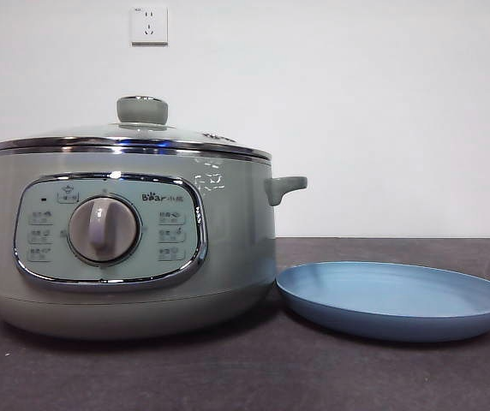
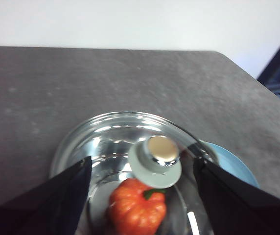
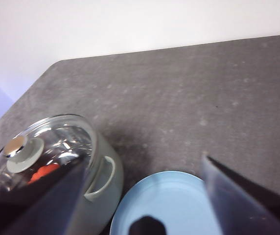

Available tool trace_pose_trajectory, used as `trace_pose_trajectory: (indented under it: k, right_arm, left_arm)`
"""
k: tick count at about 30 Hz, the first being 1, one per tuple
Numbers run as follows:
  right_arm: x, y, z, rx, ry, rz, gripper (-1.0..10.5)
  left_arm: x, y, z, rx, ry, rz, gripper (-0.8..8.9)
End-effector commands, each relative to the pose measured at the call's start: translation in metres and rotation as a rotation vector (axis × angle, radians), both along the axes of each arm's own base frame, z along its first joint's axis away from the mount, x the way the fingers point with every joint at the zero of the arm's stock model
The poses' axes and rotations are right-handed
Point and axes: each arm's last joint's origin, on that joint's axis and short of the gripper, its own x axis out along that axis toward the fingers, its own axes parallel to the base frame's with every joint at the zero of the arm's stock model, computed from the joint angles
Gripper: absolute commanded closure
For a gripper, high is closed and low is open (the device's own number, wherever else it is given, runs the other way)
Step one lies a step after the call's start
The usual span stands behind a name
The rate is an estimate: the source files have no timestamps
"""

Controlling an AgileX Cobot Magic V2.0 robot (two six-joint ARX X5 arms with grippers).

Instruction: Take the pumpkin out from the steamer,put the pumpkin in the blue plate,close the lid

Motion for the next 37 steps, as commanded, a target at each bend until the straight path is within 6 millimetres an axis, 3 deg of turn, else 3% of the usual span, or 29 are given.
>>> trace_pose_trajectory:
  k: [1, 10, 18, 23, 33, 35, 37]
  right_arm:
    - [0.001, 0.003, 0.001, -0.008, -0.005, 0.023, 4.7]
    - [0.003, 0.009, -0.002, -0.013, 0.019, 0.059, 4.7]
    - [0.002, 0.01, -0.002, -0.014, 0.018, 0.065, 4.7]
    - [0.002, 0.01, -0.002, -0.014, 0.018, 0.065, 4.7]
    - [0.002, 0.01, -0.002, -0.017, 0.017, 0.063, 4.7]
    - [0.002, 0.01, -0.002, -0.017, 0.017, 0.063, 4.7]
    - [0.002, 0.01, -0.002, -0.017, 0.017, 0.063, 4.7]
  left_arm:
    - [0.012, -0.01, 0.005, 0.015, 0.017, -0.049, 4.63]
    - [0.058, -0.058, 0.005, 0.177, 0.121, -0.137, 4.63]
    - [0.084, -0.095, -0.012, 0.304, 0.157, -0.157, 4.63]
    - [0.093, -0.103, -0.028, 0.363, 0.209, -0.145, 4.63]
    - [0.093, -0.105, -0.032, 0.378, 0.233, -0.154, 4.76]
    - [0.092, -0.104, -0.032, 0.385, 0.239, -0.158, 5.57]
    - [0.091, -0.104, -0.033, 0.404, 0.24, -0.169, 7.02]
